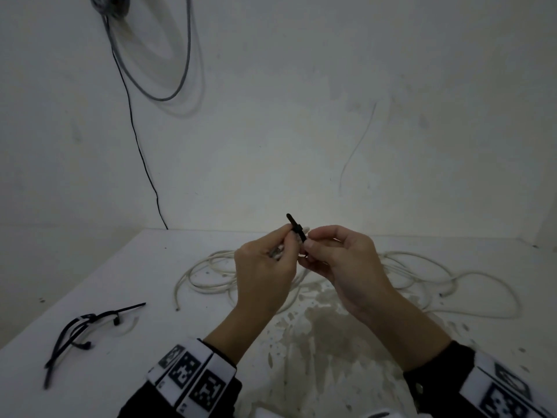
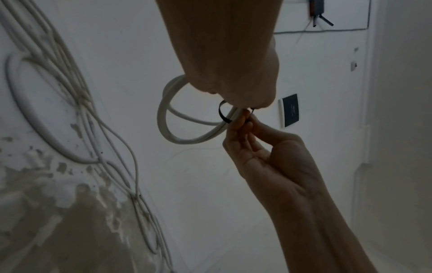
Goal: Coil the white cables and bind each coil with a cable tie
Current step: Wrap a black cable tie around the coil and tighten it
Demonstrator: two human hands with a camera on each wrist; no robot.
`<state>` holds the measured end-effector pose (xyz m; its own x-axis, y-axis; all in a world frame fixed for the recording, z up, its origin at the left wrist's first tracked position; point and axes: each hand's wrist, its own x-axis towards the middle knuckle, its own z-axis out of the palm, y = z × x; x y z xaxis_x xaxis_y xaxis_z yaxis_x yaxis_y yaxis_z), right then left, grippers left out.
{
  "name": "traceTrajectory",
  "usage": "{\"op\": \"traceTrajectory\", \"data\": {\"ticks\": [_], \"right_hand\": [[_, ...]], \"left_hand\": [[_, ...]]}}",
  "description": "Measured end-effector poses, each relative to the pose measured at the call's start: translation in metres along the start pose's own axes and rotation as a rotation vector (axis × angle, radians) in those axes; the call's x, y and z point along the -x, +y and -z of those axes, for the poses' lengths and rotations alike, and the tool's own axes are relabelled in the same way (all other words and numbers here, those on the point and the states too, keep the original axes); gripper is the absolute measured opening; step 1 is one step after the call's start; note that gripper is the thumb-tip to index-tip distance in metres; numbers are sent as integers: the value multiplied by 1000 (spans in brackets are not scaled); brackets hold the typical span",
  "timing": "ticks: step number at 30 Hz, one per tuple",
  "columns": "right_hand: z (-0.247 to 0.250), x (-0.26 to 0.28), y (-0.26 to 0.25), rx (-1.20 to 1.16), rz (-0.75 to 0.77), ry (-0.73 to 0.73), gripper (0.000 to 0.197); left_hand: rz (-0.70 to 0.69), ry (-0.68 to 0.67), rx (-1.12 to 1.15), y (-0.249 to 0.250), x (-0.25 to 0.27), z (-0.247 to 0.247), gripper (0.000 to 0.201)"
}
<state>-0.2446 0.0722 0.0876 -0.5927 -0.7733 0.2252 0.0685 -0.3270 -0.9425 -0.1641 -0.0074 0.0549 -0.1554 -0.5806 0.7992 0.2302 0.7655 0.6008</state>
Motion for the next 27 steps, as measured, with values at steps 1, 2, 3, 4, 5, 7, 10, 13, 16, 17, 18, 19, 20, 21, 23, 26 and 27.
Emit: {"op": "traceTrajectory", "data": {"ticks": [1,2,3,4,5,7,10,13,16,17,18,19,20,21,23,26,27], "right_hand": [[-1,1,1,6,-2,4,14],[-1,1,1,17,2,-3,12],[-1,2,1,44,13,-16,9],[0,2,0,119,43,-22,7],[1,0,-2,247,91,-13,7],[6,-8,-7,531,194,29,6],[13,-18,-17,669,171,-63,6],[13,-21,-21,471,-9,-172,6],[12,-27,-20,228,-142,-107,11],[12,-29,-20,173,-157,-62,13],[11,-32,-21,117,-158,-7,13],[11,-34,-24,56,-155,48,12],[12,-36,-26,6,-147,95,11],[11,-38,-27,-21,-139,131,10],[9,-41,-25,-13,-111,198,11],[5,-43,-18,82,-37,285,16],[3,-42,-18,146,-2,286,18]], "left_hand": [[-35,-22,-32,-4,-1,1,19],[-57,-49,-68,-7,-2,3,19],[-68,-80,-94,-10,-3,6,18],[-74,-112,-112,-12,-4,10,18],[-79,-140,-124,-13,-5,13,19],[-68,-187,-116,-14,-7,18,19],[-64,-280,-70,-12,-10,21,20],[-48,-355,-5,-8,-11,20,21],[-35,-385,32,-7,-13,18,20],[-40,-401,35,-7,-12,17,20],[-41,-422,39,-6,-10,16,19],[-38,-441,47,-6,-7,15,18],[-35,-449,50,-4,-4,16,18],[-36,-445,52,-3,-2,16,19],[-44,-423,55,-3,-2,16,19],[-54,-417,34,-3,-7,14,22],[-53,-420,25,-3,-9,14,23]]}}
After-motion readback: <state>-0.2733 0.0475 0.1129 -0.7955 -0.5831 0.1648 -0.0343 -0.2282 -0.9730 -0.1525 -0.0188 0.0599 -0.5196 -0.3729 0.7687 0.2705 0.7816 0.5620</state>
